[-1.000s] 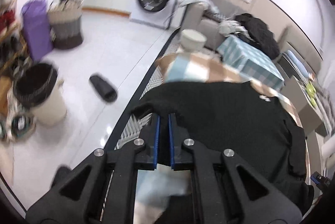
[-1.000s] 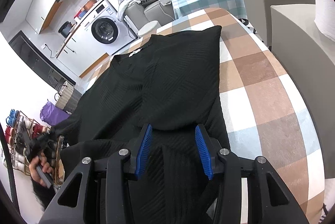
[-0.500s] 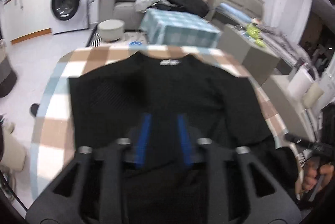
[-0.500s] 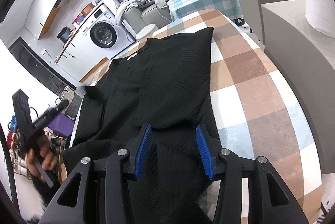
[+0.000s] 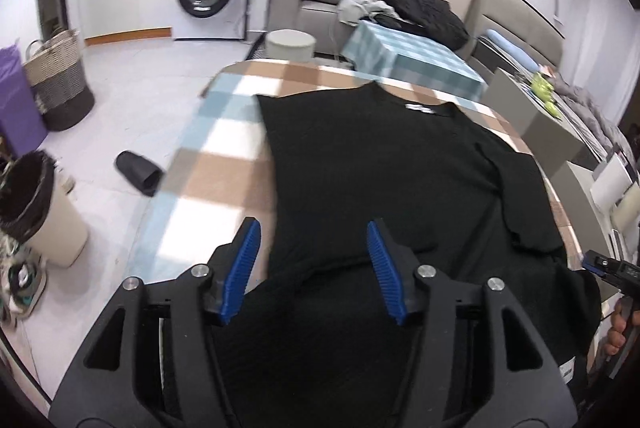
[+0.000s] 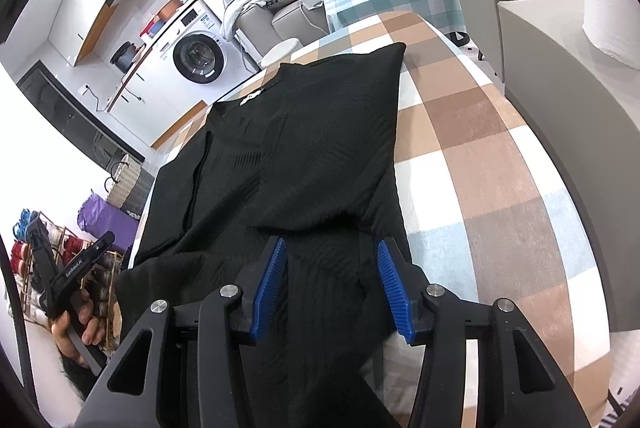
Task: Fold small clothes
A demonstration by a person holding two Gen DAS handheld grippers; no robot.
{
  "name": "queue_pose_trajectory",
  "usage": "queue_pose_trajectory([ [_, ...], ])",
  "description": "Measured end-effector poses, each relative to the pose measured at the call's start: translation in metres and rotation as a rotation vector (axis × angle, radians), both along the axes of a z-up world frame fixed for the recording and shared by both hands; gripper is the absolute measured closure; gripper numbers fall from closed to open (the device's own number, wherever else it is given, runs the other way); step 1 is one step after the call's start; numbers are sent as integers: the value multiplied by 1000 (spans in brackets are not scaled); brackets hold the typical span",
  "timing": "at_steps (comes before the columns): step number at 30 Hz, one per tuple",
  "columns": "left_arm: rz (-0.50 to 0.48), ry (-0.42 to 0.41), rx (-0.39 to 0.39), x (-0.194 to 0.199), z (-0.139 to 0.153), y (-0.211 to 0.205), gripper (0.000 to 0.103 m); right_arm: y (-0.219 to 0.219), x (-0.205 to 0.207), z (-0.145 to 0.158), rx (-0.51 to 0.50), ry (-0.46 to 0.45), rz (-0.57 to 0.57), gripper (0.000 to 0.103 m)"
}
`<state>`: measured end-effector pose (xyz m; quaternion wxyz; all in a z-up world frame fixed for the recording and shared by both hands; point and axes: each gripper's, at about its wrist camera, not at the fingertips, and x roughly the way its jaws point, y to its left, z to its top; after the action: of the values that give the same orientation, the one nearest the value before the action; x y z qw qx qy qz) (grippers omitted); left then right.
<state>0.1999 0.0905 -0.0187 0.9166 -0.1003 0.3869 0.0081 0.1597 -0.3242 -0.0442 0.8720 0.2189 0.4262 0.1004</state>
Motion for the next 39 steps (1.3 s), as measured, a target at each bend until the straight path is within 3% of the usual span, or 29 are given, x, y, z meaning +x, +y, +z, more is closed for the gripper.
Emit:
queue_pose_trajectory([
  [3, 35, 5, 0, -26, -7, 19, 39, -3, -15, 2, 25, -17, 29, 37],
  [7, 56, 9, 11, -61, -18, 36, 21, -1, -44, 2, -7, -43, 86, 32],
  [14, 41, 102, 61, -94, -47, 41, 21, 15, -70, -26, -86, 8, 183, 31],
  [15, 46, 111, 66, -95, -50, 40, 21, 18, -70, -29, -99, 14, 192, 35],
  [16, 48, 118, 69, -95, -54, 40, 21, 21, -69, -32, -105, 15, 208, 50],
  [19, 58, 134, 71, -98, -61, 42, 21, 25, -64, -30, -87, -34, 247, 81],
  [21, 66, 139, 76, -99, -64, 45, 21, 15, -58, -23, -28, -90, 220, 92],
  [24, 69, 148, 74, -94, -66, 46, 21, -18, -45, -20, 47, -90, 77, 92],
  [26, 72, 157, 75, -94, -68, 48, 21, -30, -38, -26, 56, -46, 39, 89],
  [31, 59, 177, 44, -95, -74, 50, 21, -30, -49, -41, 70, -7, 90, 61],
  [39, 22, 170, 58, -97, -74, 40, 22, -15, -79, -51, -9, -28, 160, 59],
])
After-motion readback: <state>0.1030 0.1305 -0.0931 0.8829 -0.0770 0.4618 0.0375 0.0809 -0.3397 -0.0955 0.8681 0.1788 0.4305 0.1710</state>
